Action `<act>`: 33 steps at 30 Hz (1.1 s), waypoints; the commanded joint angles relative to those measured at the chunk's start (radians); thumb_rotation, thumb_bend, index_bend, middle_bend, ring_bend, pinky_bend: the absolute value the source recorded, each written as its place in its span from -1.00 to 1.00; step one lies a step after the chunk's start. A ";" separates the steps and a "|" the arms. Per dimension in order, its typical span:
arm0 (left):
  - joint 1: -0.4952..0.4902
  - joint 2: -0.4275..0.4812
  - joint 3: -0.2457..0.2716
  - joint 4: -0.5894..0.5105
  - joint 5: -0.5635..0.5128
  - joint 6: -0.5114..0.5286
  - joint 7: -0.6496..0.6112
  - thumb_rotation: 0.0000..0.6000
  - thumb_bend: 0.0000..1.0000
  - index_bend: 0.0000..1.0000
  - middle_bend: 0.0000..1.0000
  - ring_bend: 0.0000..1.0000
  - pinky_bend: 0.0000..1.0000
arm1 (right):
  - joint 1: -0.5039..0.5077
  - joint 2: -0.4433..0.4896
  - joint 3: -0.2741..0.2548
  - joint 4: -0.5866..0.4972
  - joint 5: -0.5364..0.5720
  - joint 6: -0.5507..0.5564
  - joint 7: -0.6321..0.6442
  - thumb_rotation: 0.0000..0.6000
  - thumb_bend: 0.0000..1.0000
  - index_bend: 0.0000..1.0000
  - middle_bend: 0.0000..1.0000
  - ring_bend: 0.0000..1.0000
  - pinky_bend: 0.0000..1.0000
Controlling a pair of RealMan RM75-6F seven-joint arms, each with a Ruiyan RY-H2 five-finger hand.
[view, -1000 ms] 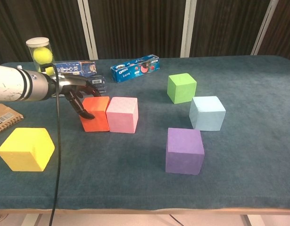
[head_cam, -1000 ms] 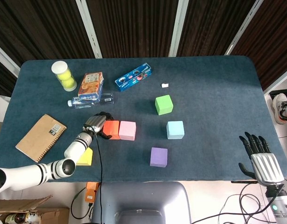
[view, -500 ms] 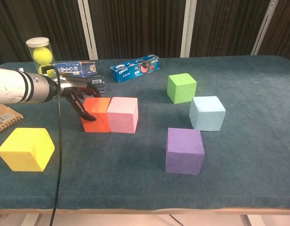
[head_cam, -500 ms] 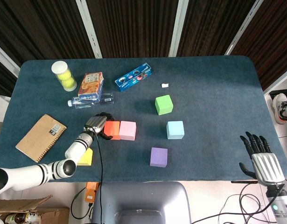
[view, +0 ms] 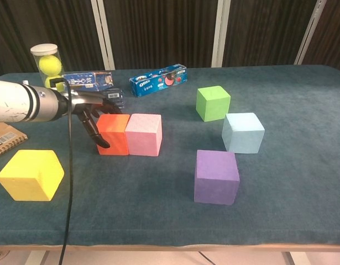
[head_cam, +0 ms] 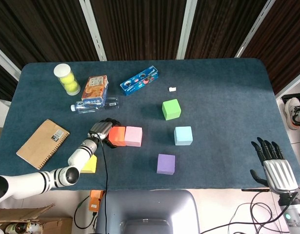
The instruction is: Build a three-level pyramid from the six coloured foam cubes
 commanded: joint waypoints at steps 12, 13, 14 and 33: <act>0.082 0.226 0.076 -0.308 0.184 0.197 0.080 1.00 -0.81 -0.71 -0.73 -0.93 -0.75 | 0.008 -0.005 -0.006 0.009 -0.024 -0.007 0.018 1.00 -0.52 -1.00 -1.00 -1.00 -1.00; 0.109 0.275 0.098 -0.372 0.223 0.253 0.101 1.00 -0.81 -0.72 -0.73 -0.93 -0.75 | 0.015 -0.007 -0.007 0.010 -0.034 -0.012 0.026 1.00 -0.52 -1.00 -1.00 -1.00 -1.00; 0.132 0.311 0.116 -0.416 0.257 0.298 0.117 1.00 -0.81 -0.72 -0.74 -0.93 -0.75 | 0.021 -0.009 -0.006 0.008 -0.040 -0.016 0.029 1.00 -0.52 -1.00 -1.00 -1.00 -1.00; 0.638 0.547 0.302 -0.440 0.751 0.753 -0.101 1.00 -0.81 -0.78 -0.86 -1.00 -0.75 | 0.606 -0.153 0.283 -0.279 0.728 -0.482 -0.389 1.00 -0.52 -0.93 -1.00 -1.00 -1.00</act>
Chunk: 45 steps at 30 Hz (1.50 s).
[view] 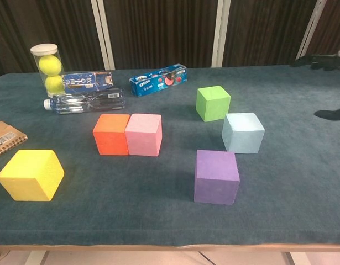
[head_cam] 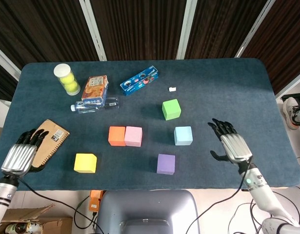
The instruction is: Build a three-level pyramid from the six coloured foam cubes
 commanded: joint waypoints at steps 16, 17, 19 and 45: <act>0.205 0.032 -0.050 0.121 0.090 0.043 -0.176 1.00 -0.80 -0.78 -0.86 -1.00 -0.75 | 0.675 -0.555 0.190 0.214 0.922 0.054 -0.495 1.00 -0.59 -0.88 -1.00 -1.00 -1.00; 0.209 0.031 -0.055 0.125 0.089 0.039 -0.177 1.00 -0.80 -0.78 -0.86 -1.00 -0.75 | 0.686 -0.571 0.193 0.234 0.932 0.056 -0.497 1.00 -0.59 -0.88 -1.00 -1.00 -1.00; 0.218 0.027 -0.065 0.134 0.089 0.032 -0.179 1.00 -0.80 -0.78 -0.86 -1.00 -0.75 | 0.707 -0.603 0.202 0.280 0.953 0.053 -0.499 1.00 -0.59 -0.87 -1.00 -1.00 -1.00; 0.274 0.019 -0.150 0.183 0.118 -0.061 -0.223 1.00 -0.80 -0.80 -0.86 -1.00 -0.75 | 0.794 -0.777 0.232 0.591 0.987 -0.021 -0.525 1.00 -0.59 -0.38 -1.00 -1.00 -1.00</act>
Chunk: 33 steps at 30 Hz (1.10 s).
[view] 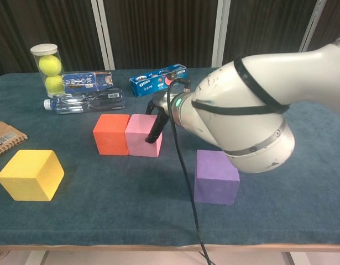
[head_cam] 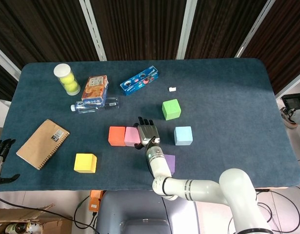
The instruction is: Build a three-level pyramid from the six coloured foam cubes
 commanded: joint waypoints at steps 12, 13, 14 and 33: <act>0.011 0.002 -0.033 0.003 -0.002 -0.037 0.001 1.00 -0.80 -0.80 -0.86 -1.00 -0.75 | -0.010 0.004 0.000 0.016 -0.033 -0.024 -0.007 1.00 -0.59 -0.19 -1.00 -1.00 -1.00; 0.011 0.003 -0.036 0.002 -0.002 -0.040 0.002 1.00 -0.80 -0.80 -0.86 -1.00 -0.75 | -0.011 0.006 -0.002 0.016 -0.037 -0.026 -0.008 1.00 -0.59 -0.18 -1.00 -1.00 -1.00; 0.011 0.003 -0.037 0.002 -0.003 -0.044 0.004 1.00 -0.80 -0.80 -0.86 -1.00 -0.75 | -0.012 0.008 -0.003 0.017 -0.044 -0.027 -0.007 1.00 -0.59 -0.17 -1.00 -1.00 -1.00; 0.011 0.008 -0.069 -0.005 -0.023 -0.094 0.017 1.00 -0.80 -0.81 -0.86 -1.00 -0.75 | -0.013 0.008 -0.015 0.039 -0.078 -0.084 0.016 1.00 -0.59 -0.15 -1.00 -1.00 -1.00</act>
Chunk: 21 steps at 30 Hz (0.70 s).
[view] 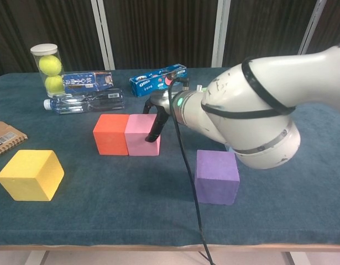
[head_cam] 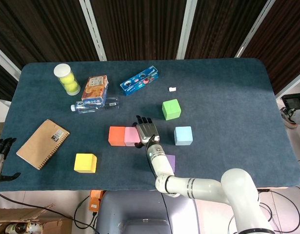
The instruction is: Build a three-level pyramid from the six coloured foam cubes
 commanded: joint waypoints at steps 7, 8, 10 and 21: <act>0.000 0.001 -0.007 0.002 -0.003 -0.017 0.004 1.00 -0.80 -0.81 -0.86 -1.00 -0.75 | 0.003 -0.006 0.006 0.012 -0.006 -0.016 0.020 1.00 -0.59 -0.15 -1.00 -1.00 -1.00; 0.000 0.001 -0.008 0.002 -0.003 -0.018 0.004 1.00 -0.80 -0.81 -0.86 -1.00 -0.75 | 0.004 -0.006 0.005 0.014 -0.006 -0.017 0.020 1.00 -0.59 -0.15 -1.00 -1.00 -1.00; 0.001 0.001 -0.010 0.002 -0.005 -0.020 0.004 1.00 -0.80 -0.81 -0.86 -1.00 -0.75 | 0.005 -0.007 0.004 0.018 -0.006 -0.018 0.020 1.00 -0.59 -0.15 -1.00 -1.00 -1.00; 0.002 0.002 -0.016 0.001 -0.010 -0.038 0.008 1.00 -0.80 -0.81 -0.86 -1.00 -0.75 | -0.001 0.002 0.005 0.014 -0.002 -0.024 0.038 1.00 -0.59 -0.15 -1.00 -1.00 -1.00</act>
